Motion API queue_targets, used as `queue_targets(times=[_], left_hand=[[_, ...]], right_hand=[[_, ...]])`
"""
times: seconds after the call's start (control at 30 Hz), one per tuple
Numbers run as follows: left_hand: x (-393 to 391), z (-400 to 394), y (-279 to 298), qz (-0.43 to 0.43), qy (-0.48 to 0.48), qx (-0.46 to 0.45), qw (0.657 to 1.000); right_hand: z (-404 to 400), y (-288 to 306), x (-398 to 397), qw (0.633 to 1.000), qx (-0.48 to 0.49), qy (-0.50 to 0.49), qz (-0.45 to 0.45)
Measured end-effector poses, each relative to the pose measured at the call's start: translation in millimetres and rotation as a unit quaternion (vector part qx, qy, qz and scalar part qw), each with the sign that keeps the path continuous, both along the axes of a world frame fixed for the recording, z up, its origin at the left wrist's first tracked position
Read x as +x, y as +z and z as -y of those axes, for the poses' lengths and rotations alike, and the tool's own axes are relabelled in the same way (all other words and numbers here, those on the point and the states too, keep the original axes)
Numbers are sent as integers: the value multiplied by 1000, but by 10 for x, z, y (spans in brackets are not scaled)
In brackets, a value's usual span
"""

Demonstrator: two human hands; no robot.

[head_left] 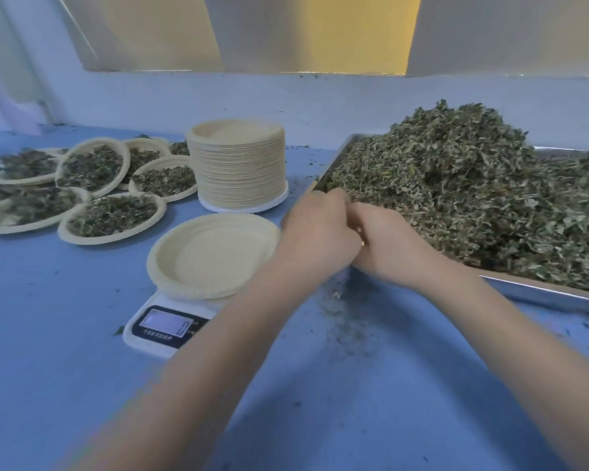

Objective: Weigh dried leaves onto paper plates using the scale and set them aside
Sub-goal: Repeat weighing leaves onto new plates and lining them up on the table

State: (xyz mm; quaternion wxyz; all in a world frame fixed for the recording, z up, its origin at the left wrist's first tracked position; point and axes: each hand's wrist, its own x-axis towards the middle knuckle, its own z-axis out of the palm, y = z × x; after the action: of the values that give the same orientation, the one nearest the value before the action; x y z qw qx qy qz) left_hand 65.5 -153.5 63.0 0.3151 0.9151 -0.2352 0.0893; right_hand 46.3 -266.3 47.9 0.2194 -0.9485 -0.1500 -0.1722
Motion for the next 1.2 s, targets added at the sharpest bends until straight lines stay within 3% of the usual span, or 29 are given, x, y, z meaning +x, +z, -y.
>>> queue_targets(times=[0.13,0.33,0.53,0.73,0.8,0.87,1.0,1.2], left_hand=[[-11,-330,41,18,23,-8,1000],[32,-356,-25,0,22,-21,1000],[72,205,-125,-35,-47,-29,998],[291,927,-186,-134,-66,97,984],[374,1080,-185,-168,-65,150,972],[431,1191,-191,-181,-76,166,966],[416,1309,-172,-211,-106,113,965],[526,1222,-25,-238,-74,57,967]], right_hand=[[-355,-13,121,998,9,46,44],[-373,-75,213,999,-16,28,13],[246,-18,126,990,-79,-95,-73],[998,-3,113,919,-164,-295,-204],[1142,-38,131,898,-145,-314,-273],[1198,-94,157,904,-92,-294,-296],[1183,-201,284,949,-38,-222,-220],[1107,-72,436,952,42,-229,-198]])
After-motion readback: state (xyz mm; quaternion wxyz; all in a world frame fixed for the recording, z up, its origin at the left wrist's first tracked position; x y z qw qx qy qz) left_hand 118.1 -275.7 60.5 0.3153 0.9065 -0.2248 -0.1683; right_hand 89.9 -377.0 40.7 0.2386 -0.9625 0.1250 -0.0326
